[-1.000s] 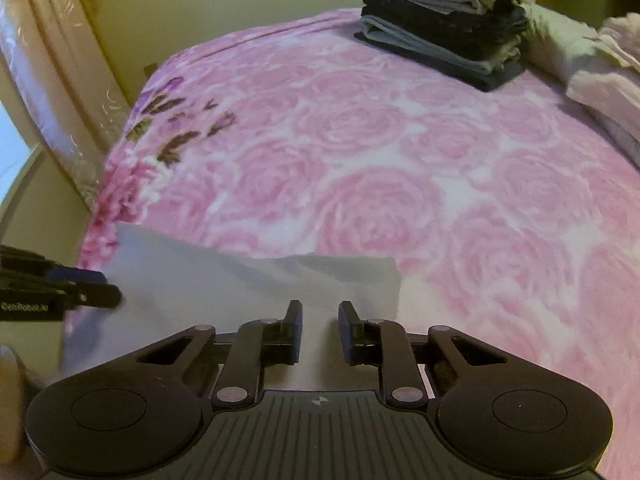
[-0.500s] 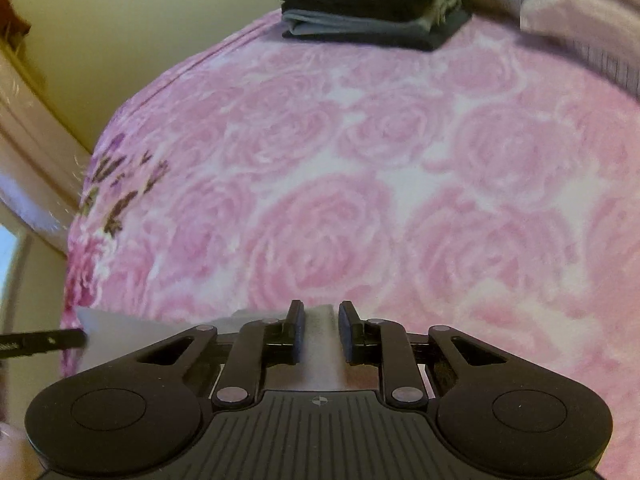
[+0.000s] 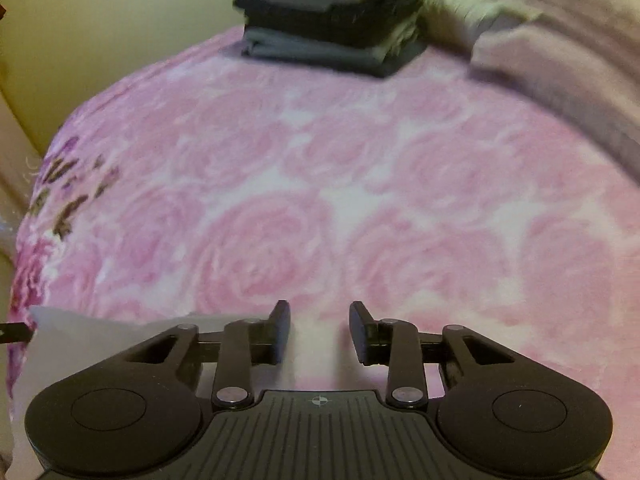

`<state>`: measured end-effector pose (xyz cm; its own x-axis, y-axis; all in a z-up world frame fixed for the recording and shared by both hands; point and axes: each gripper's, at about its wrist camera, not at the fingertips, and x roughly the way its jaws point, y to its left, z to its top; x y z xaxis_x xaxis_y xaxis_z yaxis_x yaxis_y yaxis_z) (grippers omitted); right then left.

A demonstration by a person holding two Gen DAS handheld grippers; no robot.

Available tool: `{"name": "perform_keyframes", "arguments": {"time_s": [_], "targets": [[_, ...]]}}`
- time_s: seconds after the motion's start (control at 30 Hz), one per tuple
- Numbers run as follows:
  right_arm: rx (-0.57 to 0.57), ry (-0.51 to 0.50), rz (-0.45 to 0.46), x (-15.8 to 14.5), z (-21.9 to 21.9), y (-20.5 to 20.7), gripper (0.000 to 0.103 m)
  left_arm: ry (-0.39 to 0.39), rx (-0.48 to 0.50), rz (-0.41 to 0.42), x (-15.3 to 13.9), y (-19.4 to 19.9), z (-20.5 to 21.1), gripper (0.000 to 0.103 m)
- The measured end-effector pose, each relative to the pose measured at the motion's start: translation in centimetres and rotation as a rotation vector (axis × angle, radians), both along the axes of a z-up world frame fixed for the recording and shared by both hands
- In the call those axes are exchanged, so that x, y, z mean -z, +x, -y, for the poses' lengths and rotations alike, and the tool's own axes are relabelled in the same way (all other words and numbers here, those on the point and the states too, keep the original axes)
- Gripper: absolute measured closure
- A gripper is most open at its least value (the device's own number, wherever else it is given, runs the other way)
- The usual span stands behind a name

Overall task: Organize objects
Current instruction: 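Grasp the folded grey tank top edge with both grippers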

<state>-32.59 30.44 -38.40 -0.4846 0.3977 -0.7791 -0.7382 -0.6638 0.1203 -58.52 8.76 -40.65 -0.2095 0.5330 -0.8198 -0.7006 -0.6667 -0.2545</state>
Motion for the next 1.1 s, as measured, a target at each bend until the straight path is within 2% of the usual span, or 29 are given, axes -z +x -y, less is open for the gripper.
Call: {"name": "perform_keyframes", "arguments": {"time_s": [0.07, 0.17, 0.33, 0.37, 0.4, 0.5, 0.63, 0.73, 0.83, 0.87, 0.93, 1.1], "targets": [[-0.048, -0.029, -0.038, -1.6, 1.7, 1.1, 0.073, 0.011, 0.044, -0.019, -1.4, 1.4, 0.6, 0.102], [-0.135, -0.05, -0.018, -2.5, 5.4, 1.8, 0.074, 0.011, 0.153, -0.025, -2.2, 5.2, 0.6, 0.102], [-0.296, -0.023, 0.101, -0.7, 11.5, 1.5, 0.074, -0.058, 0.298, -0.066, 0.0, 10.9, -0.5, 0.1], [-0.307, -0.018, 0.122, -0.1, 12.1, 1.7, 0.074, -0.102, 0.308, -0.091, 0.6, 11.5, -0.6, 0.1], [-0.322, -0.015, 0.142, 0.4, 12.4, 2.1, 0.074, -0.15, 0.302, -0.104, 1.2, 11.8, -0.3, 0.1], [-0.312, -0.033, 0.167, 1.2, 12.0, 4.4, 0.074, -0.143, 0.222, -0.033, 1.3, 10.6, 2.1, 0.1], [-0.249, -0.122, 0.214, 1.1, 9.4, 7.1, 0.073, -0.198, 0.152, 0.011, 0.3, 8.8, 4.5, 0.1], [-0.207, -0.235, 0.132, 0.3, 7.0, 8.5, 0.071, -0.137, 0.095, 0.062, -1.3, 6.6, 6.0, 0.095], [-0.131, -0.365, -0.01, 0.2, 4.0, 8.9, 0.057, -0.051, 0.054, 0.158, -1.7, 4.3, 6.1, 0.078], [-0.107, -0.393, -0.059, 0.4, 3.1, 8.8, 0.056, -0.031, 0.047, 0.205, -1.3, 3.7, 5.8, 0.072], [-0.078, -0.442, -0.123, 1.2, 1.6, 8.1, 0.056, 0.0, 0.029, 0.284, -0.1, 2.4, 4.9, 0.071], [-0.075, -0.553, -0.184, 3.8, -1.0, 6.4, 0.056, 0.018, 0.035, 0.35, 2.7, 1.0, 3.1, 0.07]]}}
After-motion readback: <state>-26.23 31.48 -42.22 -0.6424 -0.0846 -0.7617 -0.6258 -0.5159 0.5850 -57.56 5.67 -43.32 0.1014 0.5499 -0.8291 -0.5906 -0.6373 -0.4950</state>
